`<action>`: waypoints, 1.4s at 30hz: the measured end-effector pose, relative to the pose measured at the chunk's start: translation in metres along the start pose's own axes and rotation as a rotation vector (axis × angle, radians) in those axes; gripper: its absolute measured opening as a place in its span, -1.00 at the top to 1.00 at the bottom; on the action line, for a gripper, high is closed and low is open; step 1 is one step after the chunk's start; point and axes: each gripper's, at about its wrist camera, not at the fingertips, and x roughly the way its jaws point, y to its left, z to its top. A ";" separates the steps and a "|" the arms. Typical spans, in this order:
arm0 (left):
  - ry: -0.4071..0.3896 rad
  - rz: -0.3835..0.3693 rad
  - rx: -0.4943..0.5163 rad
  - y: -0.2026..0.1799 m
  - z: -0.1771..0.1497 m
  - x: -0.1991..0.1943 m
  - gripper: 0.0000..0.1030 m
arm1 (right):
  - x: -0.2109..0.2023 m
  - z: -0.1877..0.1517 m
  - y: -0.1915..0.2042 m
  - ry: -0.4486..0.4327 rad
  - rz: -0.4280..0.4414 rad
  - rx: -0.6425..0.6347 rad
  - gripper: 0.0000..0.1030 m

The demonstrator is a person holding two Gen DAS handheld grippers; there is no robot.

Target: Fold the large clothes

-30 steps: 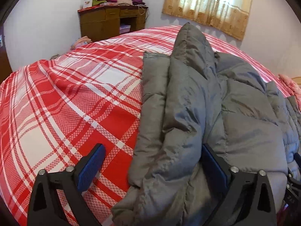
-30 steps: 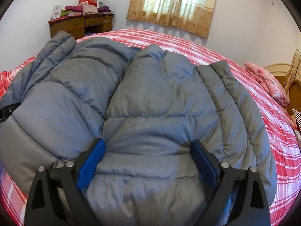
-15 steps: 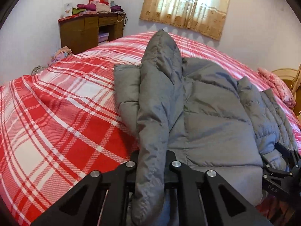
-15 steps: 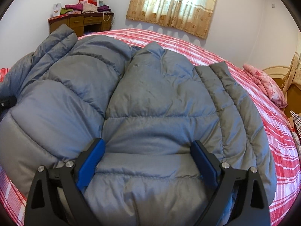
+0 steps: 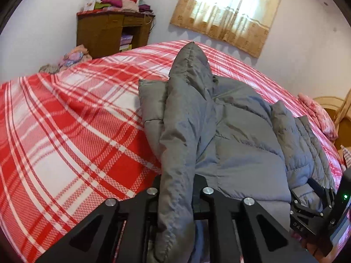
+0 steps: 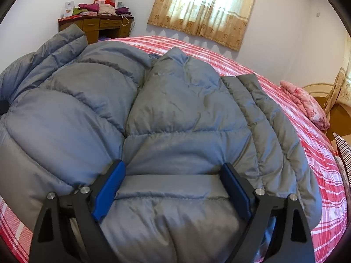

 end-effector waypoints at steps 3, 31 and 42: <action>0.024 0.071 0.001 -0.002 -0.003 0.008 -0.05 | -0.001 0.000 0.002 0.001 0.008 0.005 -0.77; -0.126 0.017 0.166 -0.050 0.050 -0.081 0.88 | -0.003 0.044 -0.156 -0.072 0.030 0.258 -0.65; -0.264 -0.031 0.660 -0.280 0.038 -0.085 0.88 | 0.024 -0.006 -0.288 0.031 -0.140 0.447 -0.65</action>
